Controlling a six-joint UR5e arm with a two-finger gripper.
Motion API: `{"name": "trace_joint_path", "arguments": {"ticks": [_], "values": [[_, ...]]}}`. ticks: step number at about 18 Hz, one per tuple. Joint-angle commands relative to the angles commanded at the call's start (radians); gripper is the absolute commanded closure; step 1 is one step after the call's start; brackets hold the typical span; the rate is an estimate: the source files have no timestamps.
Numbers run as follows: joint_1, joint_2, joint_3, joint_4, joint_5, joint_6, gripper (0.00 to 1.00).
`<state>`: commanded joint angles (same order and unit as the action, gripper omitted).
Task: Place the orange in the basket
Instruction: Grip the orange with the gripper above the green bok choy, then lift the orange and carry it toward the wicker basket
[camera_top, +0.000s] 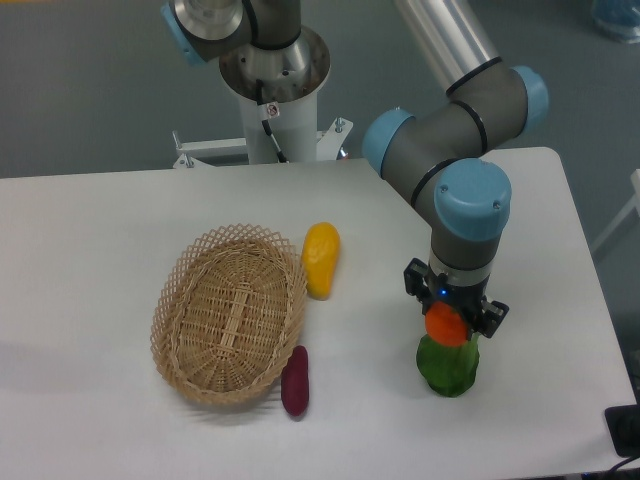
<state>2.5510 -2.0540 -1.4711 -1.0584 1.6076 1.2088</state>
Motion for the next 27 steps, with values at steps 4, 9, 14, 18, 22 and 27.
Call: {"name": "trace_joint_path", "arguments": {"ticks": [4,9,14,18,22,27], "values": [[-0.002,0.0,-0.005,0.002,0.0,0.0,0.51],[-0.003,0.0,-0.005,-0.003,0.002,0.0,0.51],[-0.032,-0.005,-0.009,-0.005,0.028,-0.002,0.51],[-0.064,0.003,-0.034,-0.003,0.028,-0.003,0.51],[-0.101,0.015,-0.045,-0.003,0.014,-0.055,0.45],[-0.166,0.055,-0.092,0.0,0.009,-0.089,0.46]]}}
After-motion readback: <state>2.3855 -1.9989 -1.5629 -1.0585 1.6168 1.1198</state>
